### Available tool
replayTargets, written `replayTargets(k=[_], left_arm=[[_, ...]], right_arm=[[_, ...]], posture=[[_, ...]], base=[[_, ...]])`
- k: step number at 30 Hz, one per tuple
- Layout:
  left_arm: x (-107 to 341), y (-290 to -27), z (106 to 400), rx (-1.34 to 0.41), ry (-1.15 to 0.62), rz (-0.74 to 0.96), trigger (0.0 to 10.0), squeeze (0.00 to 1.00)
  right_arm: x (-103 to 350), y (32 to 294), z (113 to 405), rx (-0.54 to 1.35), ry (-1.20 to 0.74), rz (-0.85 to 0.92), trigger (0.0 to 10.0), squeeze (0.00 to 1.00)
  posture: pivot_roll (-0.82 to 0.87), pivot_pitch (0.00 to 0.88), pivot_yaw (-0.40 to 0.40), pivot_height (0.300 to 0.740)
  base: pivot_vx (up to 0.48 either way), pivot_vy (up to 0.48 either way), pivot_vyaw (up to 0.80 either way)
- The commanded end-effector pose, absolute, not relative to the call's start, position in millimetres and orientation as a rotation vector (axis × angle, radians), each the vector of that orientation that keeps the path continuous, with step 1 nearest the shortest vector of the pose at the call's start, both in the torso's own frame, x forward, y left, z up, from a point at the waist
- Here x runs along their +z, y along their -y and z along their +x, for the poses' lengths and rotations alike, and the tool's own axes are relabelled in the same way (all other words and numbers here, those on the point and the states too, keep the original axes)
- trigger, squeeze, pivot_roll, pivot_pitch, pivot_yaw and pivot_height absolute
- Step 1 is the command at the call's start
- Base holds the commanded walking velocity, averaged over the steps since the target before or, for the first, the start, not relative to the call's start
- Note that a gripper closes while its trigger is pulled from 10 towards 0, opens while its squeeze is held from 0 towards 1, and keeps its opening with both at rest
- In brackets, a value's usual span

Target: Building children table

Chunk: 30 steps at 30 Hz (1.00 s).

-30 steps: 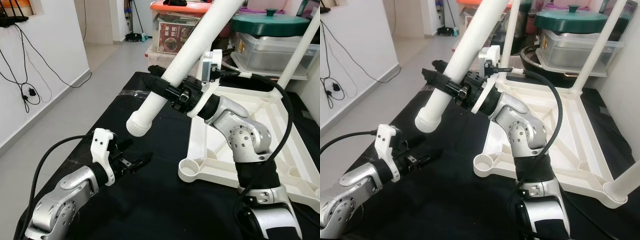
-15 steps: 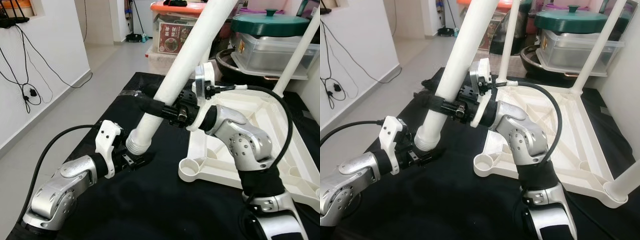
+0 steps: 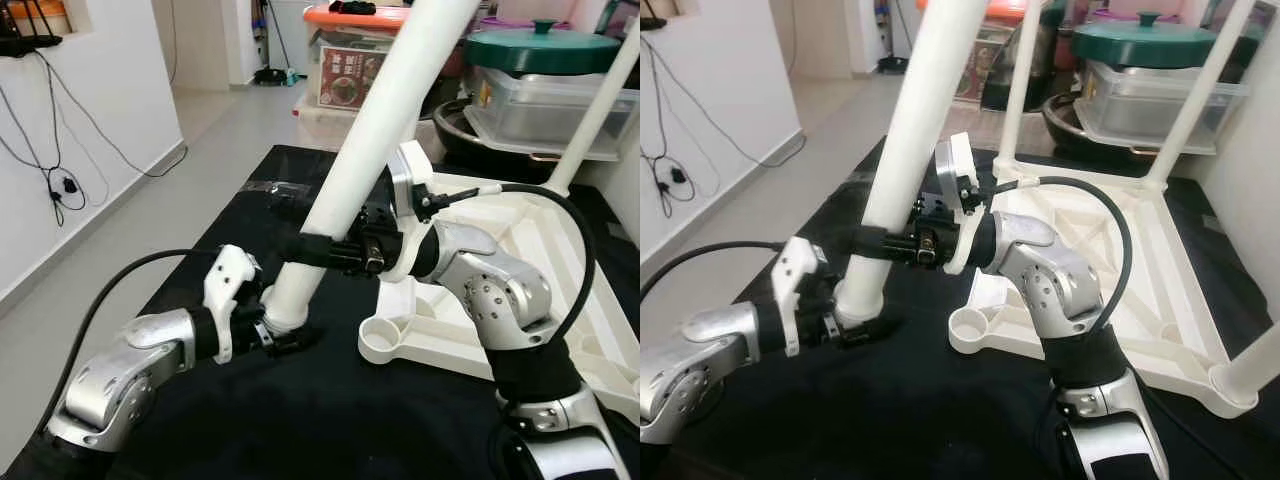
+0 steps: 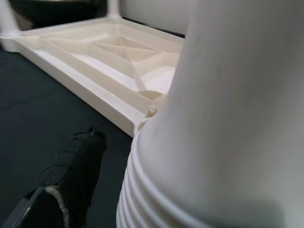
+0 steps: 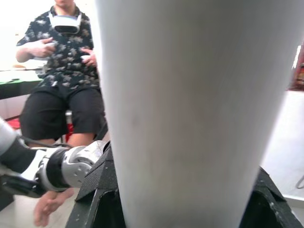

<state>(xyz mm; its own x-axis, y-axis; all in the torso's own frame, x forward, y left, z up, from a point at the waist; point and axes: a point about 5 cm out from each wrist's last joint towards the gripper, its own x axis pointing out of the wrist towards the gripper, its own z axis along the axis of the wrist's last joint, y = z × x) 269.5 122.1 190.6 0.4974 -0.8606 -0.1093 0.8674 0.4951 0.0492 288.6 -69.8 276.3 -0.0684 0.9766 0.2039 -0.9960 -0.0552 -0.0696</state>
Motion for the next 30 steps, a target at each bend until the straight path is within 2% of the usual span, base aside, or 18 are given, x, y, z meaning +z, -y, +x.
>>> replayTargets(k=[1,2,3,4,5,11,19,20,21,22,23,24,27,30], left_arm=[[198,-123,273,-1.052,-0.054,0.143,10.0,0.0],[198,-122,273,-1.068,-0.055,0.154,7.8,0.0],[198,-121,271,-1.096,-0.058,0.161,4.5,0.0],[198,-121,271,-1.096,-0.058,0.161,4.5,0.0],[197,-121,268,-1.127,-0.065,0.172,0.0,0.0],[194,-122,263,-1.171,-0.072,0.2,0.0,0.0],[197,-123,267,-1.105,-0.042,0.184,0.0,0.0],[196,-124,271,-1.062,-0.042,0.182,3.4,0.0],[196,-124,272,-1.045,-0.037,0.173,10.0,0.0],[196,-124,272,-1.045,-0.037,0.173,10.0,0.0],[197,-123,273,-1.033,-0.033,0.16,10.0,0.0],[197,-124,274,-1.013,-0.019,0.157,10.0,0.0],[198,-124,275,-0.99,-0.008,0.156,10.0,0.0],[198,-132,284,-0.87,0.007,0.205,10.0,0.0]], right_arm=[[267,56,278,1.735,0.17,0.117,0.0,0.0],[267,55,278,1.742,0.168,0.117,0.0,0.0],[268,54,277,1.754,0.171,0.121,0.0,0.0],[268,54,277,1.754,0.171,0.121,0.0,0.0],[269,54,276,1.76,0.173,0.124,0.0,0.0],[268,56,278,1.755,0.17,0.124,0.0,0.0],[268,55,282,1.69,0.192,0.134,0.0,0.0],[269,53,286,1.634,0.203,0.136,0.0,0.0],[269,53,289,1.591,0.207,0.139,4.0,0.0],[269,53,289,1.591,0.207,0.139,4.0,0.0],[269,53,296,1.517,0.194,0.162,10.0,0.0],[270,54,300,1.462,0.188,0.184,10.0,1.0],[270,55,305,1.405,0.178,0.2,10.0,1.0],[267,57,317,1.25,0.151,0.213,10.0,1.0]], posture=[[0.11,0.0,-0.024,0.74],[0.11,0.0,-0.022,0.74],[0.11,0.0,-0.015,0.74],[0.11,0.0,-0.015,0.74],[0.11,0.0,-0.013,0.74],[0.1,0.0,-0.007,0.74],[0.1,0.0,-0.002,0.74],[0.1,0.0,-0.003,0.74],[0.09,0.0,-0.004,0.74],[0.09,0.0,-0.004,0.74],[0.09,0.0,-0.008,0.74],[0.1,0.0,-0.016,0.74],[0.1,0.0,-0.019,0.74],[0.1,0.0,-0.021,0.74]], base=[[0.0,0.0,0.0],[0.0,0.0,0.0],[0.0,0.0,0.0],[0.0,0.0,0.0],[0.0,0.0,0.0],[0.0,0.0,0.0],[0.0,0.0,0.0],[0.0,0.0,0.0],[0.0,0.0,0.0],[0.0,0.0,0.0],[0.0,0.0,0.0],[0.0,0.0,0.0],[0.0,0.0,0.0],[0.0,0.0,0.0]])
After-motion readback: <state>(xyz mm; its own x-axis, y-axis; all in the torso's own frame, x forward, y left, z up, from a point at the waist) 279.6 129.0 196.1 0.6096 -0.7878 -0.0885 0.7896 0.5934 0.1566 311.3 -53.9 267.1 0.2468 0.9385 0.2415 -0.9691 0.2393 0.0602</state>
